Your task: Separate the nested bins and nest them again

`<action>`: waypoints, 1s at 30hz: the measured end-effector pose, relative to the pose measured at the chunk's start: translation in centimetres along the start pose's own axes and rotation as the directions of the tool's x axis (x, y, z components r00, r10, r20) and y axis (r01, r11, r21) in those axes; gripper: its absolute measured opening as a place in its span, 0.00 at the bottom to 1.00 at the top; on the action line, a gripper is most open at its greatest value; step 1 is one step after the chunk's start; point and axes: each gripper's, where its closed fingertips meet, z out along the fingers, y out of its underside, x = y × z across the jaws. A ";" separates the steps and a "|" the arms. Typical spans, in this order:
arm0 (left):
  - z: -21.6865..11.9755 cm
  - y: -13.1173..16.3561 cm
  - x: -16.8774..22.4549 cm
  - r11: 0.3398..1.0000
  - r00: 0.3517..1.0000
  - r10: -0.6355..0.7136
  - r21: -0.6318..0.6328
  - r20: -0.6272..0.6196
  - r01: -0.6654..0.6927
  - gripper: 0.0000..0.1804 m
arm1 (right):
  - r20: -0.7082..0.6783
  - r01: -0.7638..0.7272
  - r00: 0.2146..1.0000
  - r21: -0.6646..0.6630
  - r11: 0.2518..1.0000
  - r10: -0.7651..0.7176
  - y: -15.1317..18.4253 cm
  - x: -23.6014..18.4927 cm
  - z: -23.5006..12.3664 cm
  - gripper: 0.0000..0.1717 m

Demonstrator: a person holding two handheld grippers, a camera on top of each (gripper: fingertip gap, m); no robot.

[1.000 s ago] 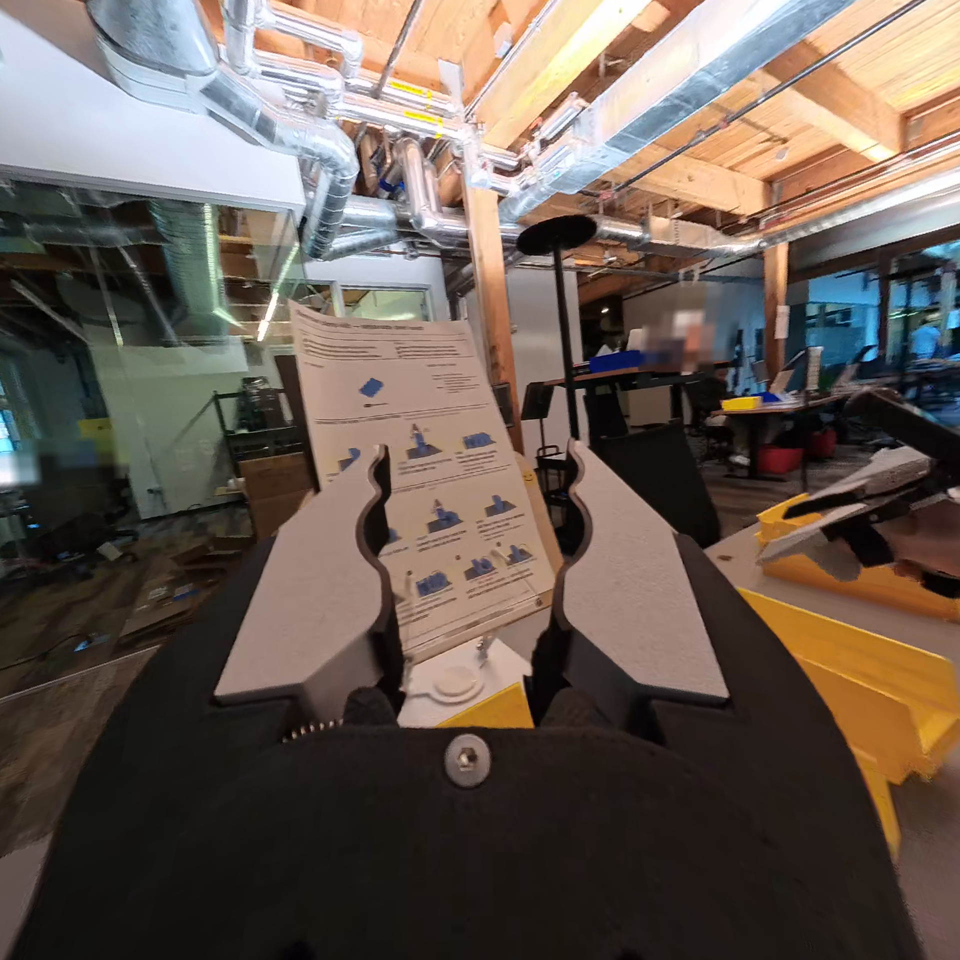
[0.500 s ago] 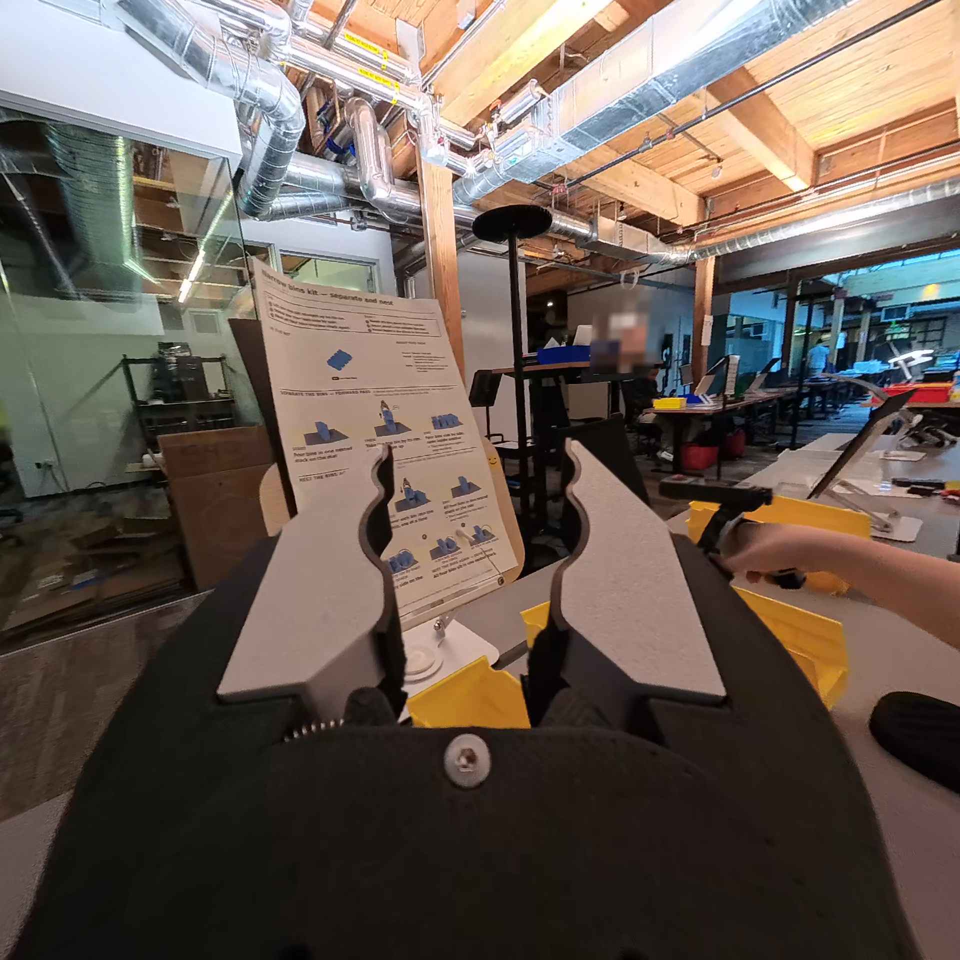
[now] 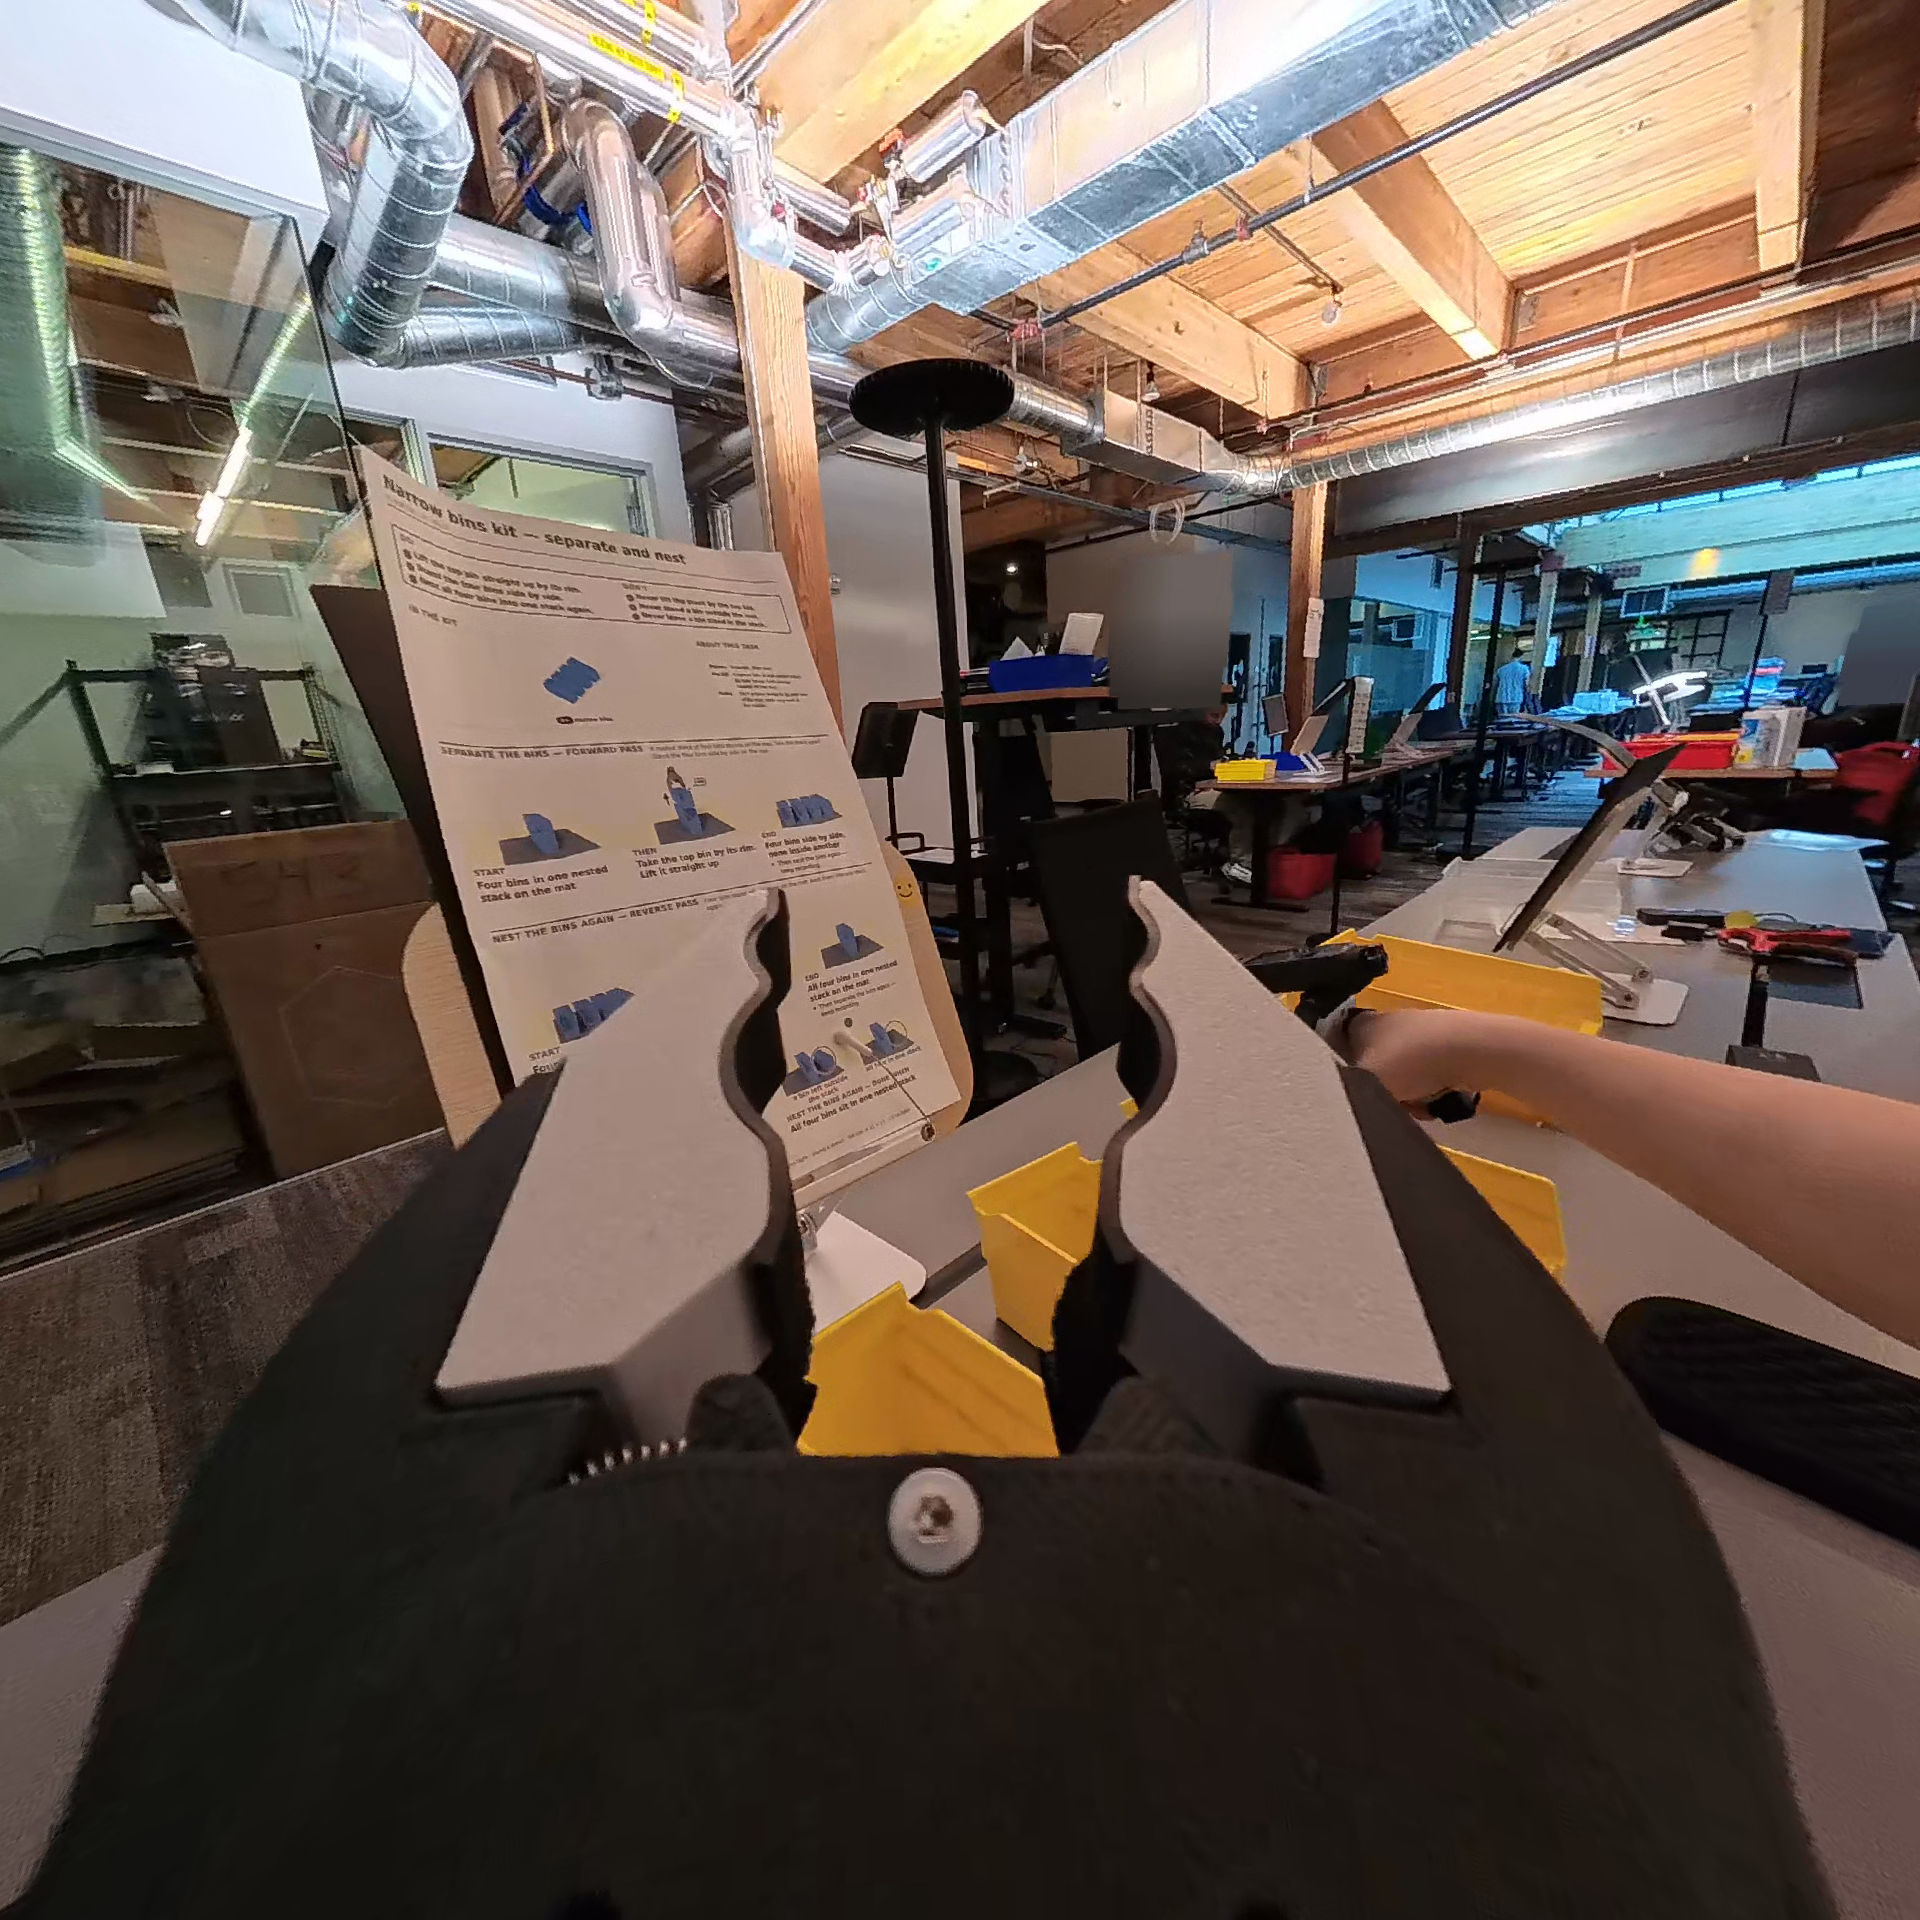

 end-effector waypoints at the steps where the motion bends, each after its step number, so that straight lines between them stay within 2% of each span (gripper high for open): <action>1: 0.0 0.0 0.0 1.000 1.000 -0.002 0.001 -0.002 0.002 0.34 | -0.002 -0.002 1.000 -0.007 1.000 0.002 0.1 0.0 -0.1 0.71; 9: 0.3 0.3 0.3 1.000 1.000 -0.009 -0.011 -0.016 0.009 0.34 | -0.001 -0.026 1.000 -0.011 1.000 0.026 0.3 0.3 -1.7 0.66; 16: 0.3 0.5 0.1 0.999 0.999 -0.028 -0.017 -0.018 0.028 0.34 | 0.017 -0.037 0.999 -0.017 0.999 0.037 0.6 -2.2 -7.7 0.65; 20: 0.1 0.4 0.1 0.999 0.999 -0.044 -0.015 -0.022 0.044 0.34 | 0.022 -0.014 1.000 -0.007 1.000 0.014 0.6 -5.4 -12.5 0.66; 23: -0.2 0.2 0.0 0.999 0.999 -0.051 -0.012 -0.016 0.050 0.34 | 0.089 -0.035 0.995 -0.031 0.999 0.038 0.8 -9.0 -14.6 0.66; 26: -0.5 0.0 0.2 0.999 0.999 -0.047 -0.011 -0.013 0.047 0.34 | 0.165 -0.060 0.984 -0.079 0.995 0.073 1.1 -12.8 -15.3 0.66; 30: -0.7 -0.2 1.1 0.999 0.999 -0.029 -0.023 -0.029 0.028 0.34 | 0.222 -0.069 0.970 -0.142 0.987 0.100 1.1 -16.9 -14.4 0.66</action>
